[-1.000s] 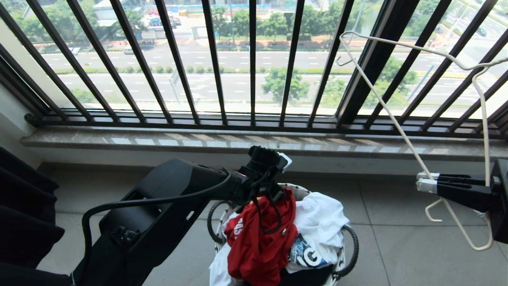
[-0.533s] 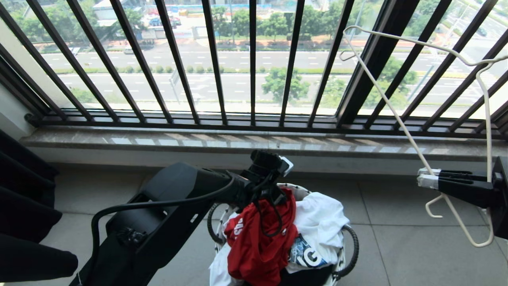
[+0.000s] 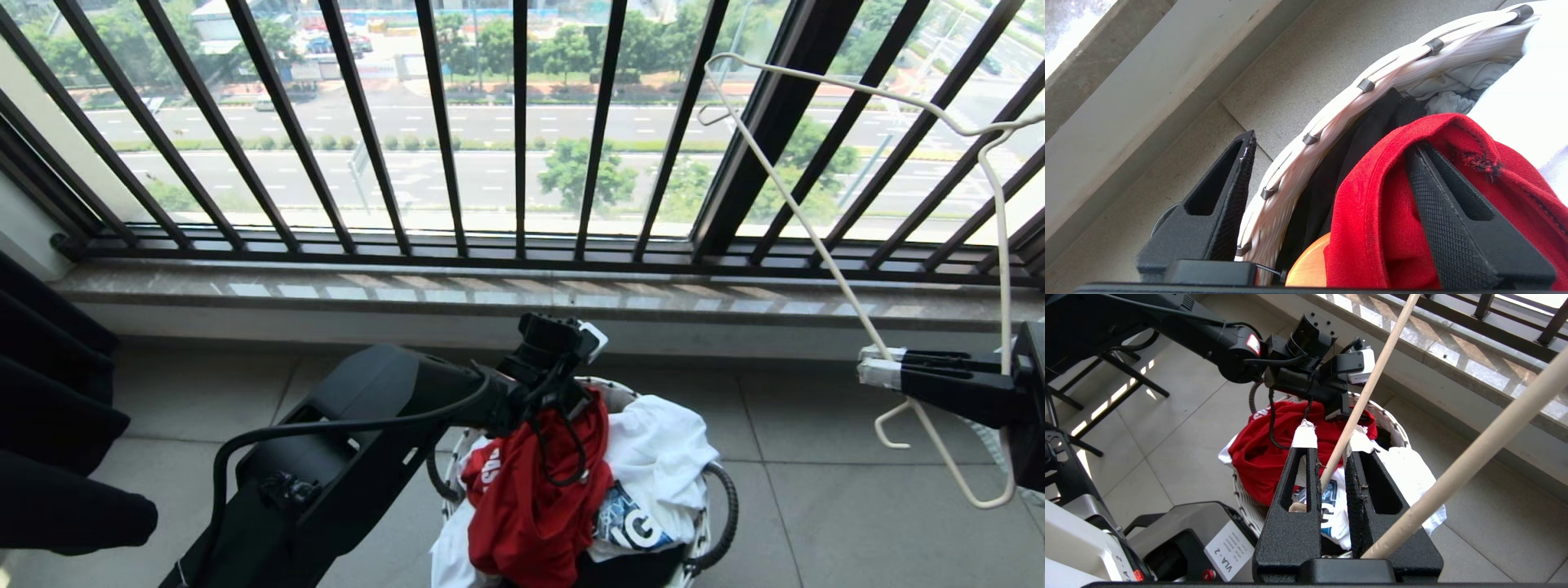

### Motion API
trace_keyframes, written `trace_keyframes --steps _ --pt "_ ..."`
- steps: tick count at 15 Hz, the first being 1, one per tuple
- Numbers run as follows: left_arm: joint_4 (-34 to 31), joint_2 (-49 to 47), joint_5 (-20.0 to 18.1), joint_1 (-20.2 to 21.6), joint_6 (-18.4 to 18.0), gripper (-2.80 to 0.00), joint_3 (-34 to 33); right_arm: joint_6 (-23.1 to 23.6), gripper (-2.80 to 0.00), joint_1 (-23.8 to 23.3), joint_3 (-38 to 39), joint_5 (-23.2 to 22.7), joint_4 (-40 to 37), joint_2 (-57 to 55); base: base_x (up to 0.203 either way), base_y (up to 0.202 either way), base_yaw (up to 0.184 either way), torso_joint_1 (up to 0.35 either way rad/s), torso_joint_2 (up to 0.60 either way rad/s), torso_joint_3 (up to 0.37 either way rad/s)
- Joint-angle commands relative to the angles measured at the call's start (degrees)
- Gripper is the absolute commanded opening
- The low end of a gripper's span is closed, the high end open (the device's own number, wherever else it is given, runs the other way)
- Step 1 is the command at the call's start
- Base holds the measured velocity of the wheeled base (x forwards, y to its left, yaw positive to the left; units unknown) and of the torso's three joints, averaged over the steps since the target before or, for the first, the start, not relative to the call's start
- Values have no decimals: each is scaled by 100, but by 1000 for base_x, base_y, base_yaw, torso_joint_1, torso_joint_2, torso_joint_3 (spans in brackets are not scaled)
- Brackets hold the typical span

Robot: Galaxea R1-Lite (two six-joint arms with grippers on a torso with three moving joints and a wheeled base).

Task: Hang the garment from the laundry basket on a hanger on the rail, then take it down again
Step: Pick up clothes from the basket

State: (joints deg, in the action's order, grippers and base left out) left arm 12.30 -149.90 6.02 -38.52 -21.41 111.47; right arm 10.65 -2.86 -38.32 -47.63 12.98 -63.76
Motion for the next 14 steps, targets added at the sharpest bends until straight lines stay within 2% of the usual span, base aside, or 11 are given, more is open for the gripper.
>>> trace_keyframes --steps 1,6,9,14 --pt "9 -5 5 3 -4 -280 -3 7 -280 -4 -1 -27 11 -5 0 0 0 0 0 0" --pt "-5 84 15 3 0 -280 -3 7 -280 -4 -9 -27 11 -14 0 0 0 0 0 0" --pt "16 469 164 10 79 -280 -109 7 -280 5 -9 -36 11 -5 0 0 0 0 0 0" --pt "6 2038 303 9 395 -280 -1490 25 -280 148 22 -54 -11 -9 0 0 0 0 0 0"
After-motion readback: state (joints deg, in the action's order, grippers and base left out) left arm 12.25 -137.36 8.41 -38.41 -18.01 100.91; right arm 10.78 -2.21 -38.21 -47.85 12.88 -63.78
